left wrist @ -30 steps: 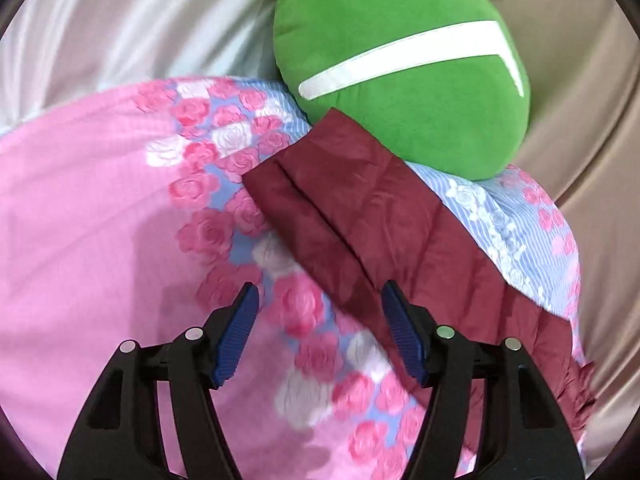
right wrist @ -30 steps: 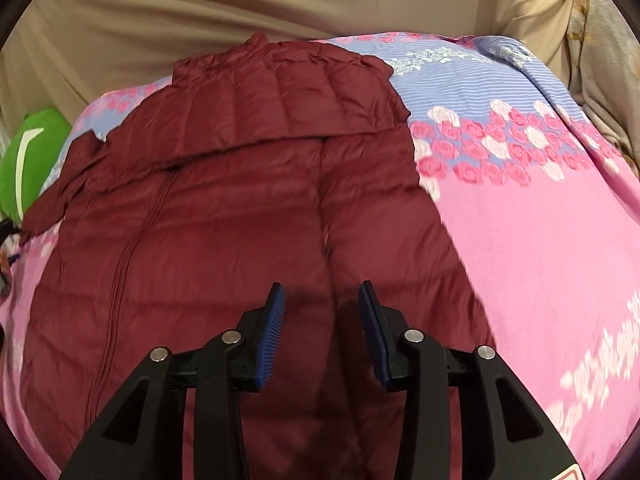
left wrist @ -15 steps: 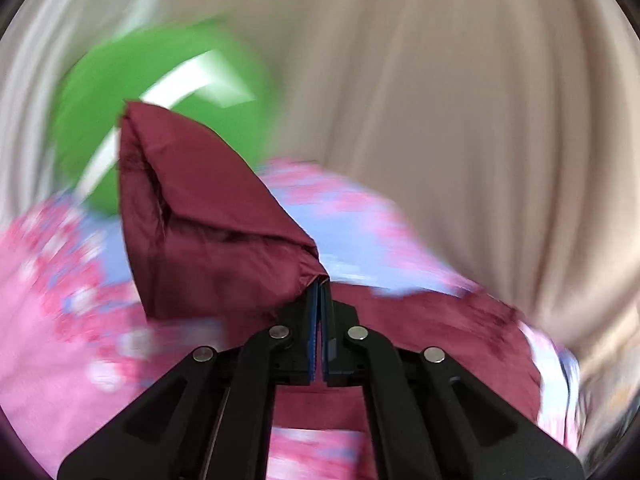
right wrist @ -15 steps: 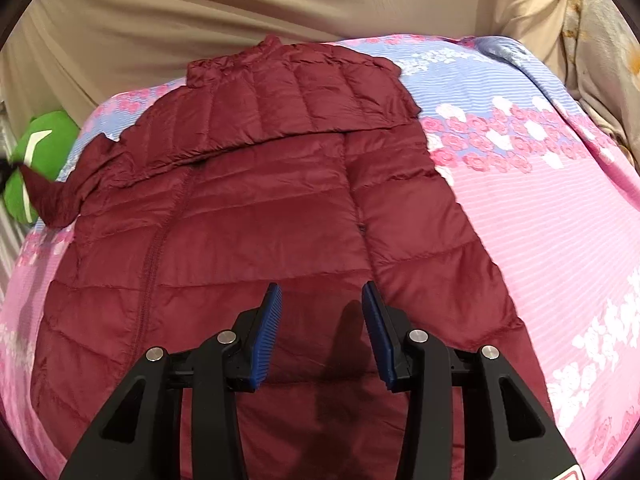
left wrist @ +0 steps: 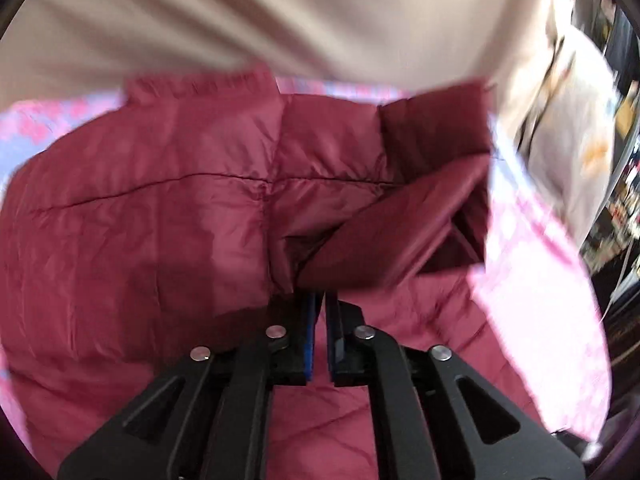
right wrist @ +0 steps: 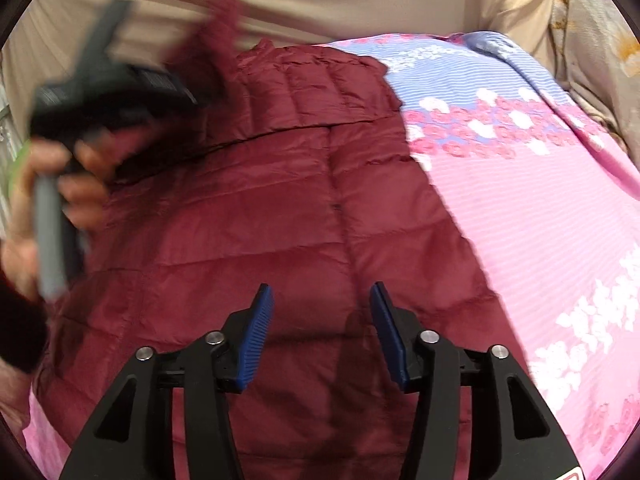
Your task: Fold large clothes
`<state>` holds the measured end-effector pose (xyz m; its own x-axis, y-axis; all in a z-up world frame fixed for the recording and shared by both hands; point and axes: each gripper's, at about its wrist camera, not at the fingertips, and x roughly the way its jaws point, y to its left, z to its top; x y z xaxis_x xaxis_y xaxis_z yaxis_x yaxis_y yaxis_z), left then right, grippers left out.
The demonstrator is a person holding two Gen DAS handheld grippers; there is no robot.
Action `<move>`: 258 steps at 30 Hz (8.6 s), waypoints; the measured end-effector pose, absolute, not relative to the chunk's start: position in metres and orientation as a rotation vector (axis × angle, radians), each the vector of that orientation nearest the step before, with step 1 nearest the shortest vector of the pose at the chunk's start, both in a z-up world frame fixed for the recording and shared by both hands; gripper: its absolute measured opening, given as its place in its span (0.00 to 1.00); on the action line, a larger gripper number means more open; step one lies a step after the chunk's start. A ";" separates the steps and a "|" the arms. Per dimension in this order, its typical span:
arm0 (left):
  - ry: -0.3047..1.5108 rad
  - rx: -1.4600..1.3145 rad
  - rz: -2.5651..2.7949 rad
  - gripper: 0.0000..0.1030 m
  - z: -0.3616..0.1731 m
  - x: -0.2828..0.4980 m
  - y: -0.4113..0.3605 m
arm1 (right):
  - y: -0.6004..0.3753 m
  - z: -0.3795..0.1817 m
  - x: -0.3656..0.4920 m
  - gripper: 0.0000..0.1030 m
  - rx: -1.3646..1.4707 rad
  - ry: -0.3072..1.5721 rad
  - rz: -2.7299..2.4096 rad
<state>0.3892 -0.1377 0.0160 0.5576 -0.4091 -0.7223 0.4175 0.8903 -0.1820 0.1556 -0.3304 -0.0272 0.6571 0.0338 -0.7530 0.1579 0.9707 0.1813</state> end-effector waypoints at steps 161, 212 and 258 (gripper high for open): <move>0.900 -0.078 -0.178 0.40 0.004 0.294 0.039 | -0.370 0.012 0.272 0.13 0.162 0.895 -0.071; 0.839 -0.148 -0.166 0.58 0.022 0.439 0.032 | -0.363 0.013 0.409 0.11 0.202 0.915 0.022; 0.929 0.072 -0.190 0.62 -0.016 0.317 0.028 | -0.373 -0.019 0.265 0.18 0.132 0.951 0.081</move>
<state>0.3168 0.0275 -0.0158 0.5836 -0.1315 -0.8013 0.1938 0.9808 -0.0198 0.2650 -0.3734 -0.0190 0.5786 0.1272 -0.8057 -0.0109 0.9889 0.1483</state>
